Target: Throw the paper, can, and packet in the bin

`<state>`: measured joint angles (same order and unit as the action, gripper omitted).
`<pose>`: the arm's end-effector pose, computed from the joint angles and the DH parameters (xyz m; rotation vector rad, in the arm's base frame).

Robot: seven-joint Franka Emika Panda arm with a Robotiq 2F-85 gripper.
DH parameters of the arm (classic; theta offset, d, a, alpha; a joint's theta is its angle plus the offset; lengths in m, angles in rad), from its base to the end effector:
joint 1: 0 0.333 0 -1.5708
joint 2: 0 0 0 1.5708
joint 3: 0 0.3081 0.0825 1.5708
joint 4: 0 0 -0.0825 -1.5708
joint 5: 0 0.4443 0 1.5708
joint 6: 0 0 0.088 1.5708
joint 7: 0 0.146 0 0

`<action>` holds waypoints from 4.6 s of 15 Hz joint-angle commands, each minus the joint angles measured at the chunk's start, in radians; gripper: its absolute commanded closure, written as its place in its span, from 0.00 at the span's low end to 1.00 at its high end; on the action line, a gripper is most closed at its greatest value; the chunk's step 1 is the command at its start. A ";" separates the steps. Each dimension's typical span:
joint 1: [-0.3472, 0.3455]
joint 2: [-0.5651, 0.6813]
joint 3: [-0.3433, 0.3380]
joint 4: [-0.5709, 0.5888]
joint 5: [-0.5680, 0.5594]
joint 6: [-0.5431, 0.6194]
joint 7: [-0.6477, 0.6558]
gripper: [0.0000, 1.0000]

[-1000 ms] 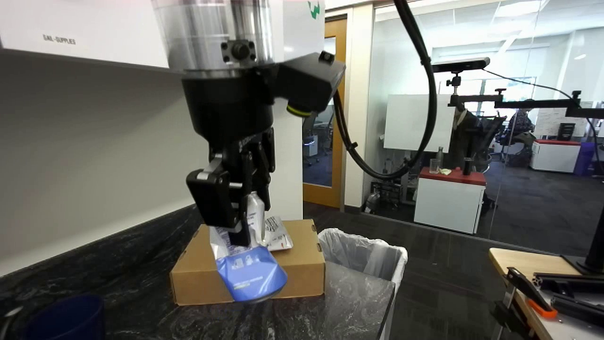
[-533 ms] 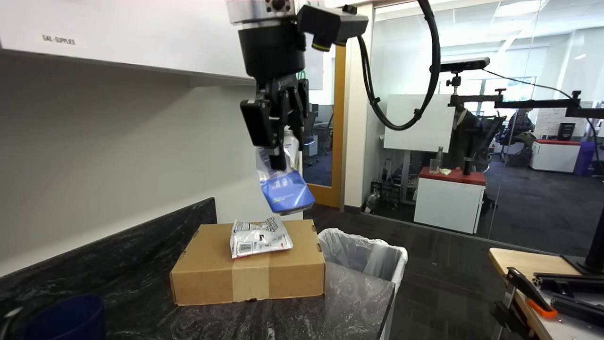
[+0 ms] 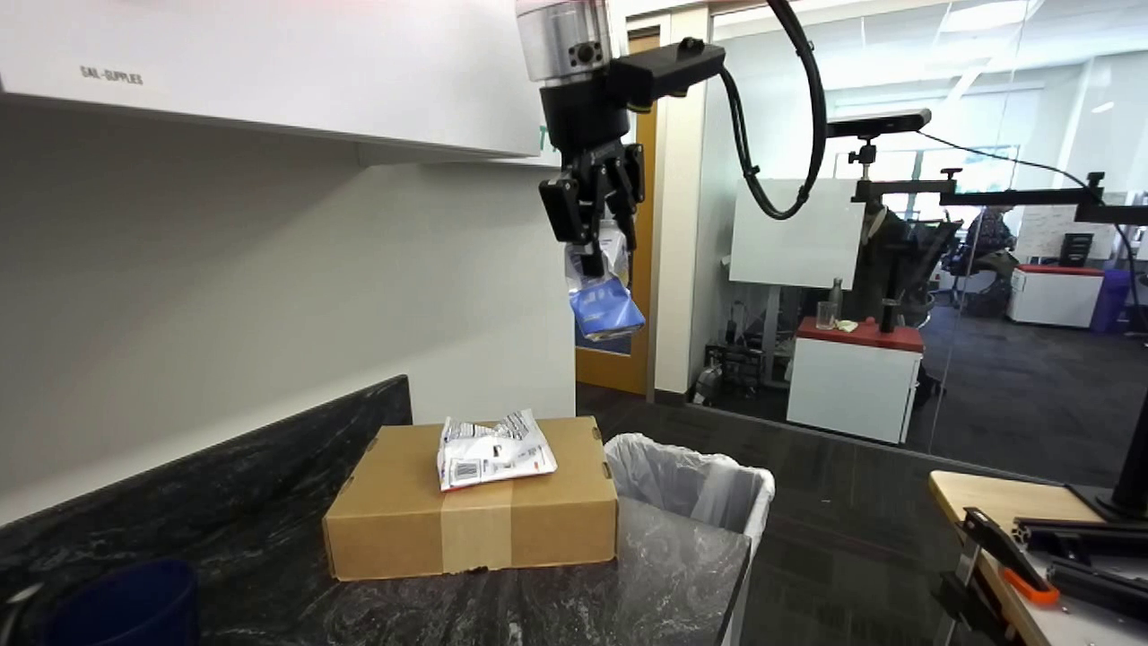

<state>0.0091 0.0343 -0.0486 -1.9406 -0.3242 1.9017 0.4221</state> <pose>0.6114 -0.0589 0.3925 2.7874 -0.4845 -0.0191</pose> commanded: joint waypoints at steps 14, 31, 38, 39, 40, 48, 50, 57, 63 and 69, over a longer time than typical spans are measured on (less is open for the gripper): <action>-0.227 0.026 -0.200 0.136 -0.091 0.046 -0.141 0.60; -0.269 0.117 -0.249 0.138 -0.098 0.180 -0.322 0.00; -0.275 0.117 -0.244 0.143 -0.058 0.155 -0.392 0.00; -0.277 0.117 -0.242 0.145 -0.046 0.146 -0.428 0.00; -0.285 0.117 -0.238 0.145 -0.008 0.146 -0.499 0.00; -0.189 -0.158 -0.136 -0.086 0.023 -0.042 -0.634 0.00; -0.159 -0.240 -0.100 -0.124 0.023 -0.124 -0.617 0.00; -0.013 -0.381 0.067 -0.267 0.094 -0.252 -0.503 0.00; 0.115 -0.370 0.192 -0.431 0.236 -0.091 -0.391 0.00; 0.142 -0.327 0.230 -0.525 0.255 0.129 -0.346 0.00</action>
<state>0.1446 -0.2988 0.1789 -2.4166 -0.0725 1.9206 0.0489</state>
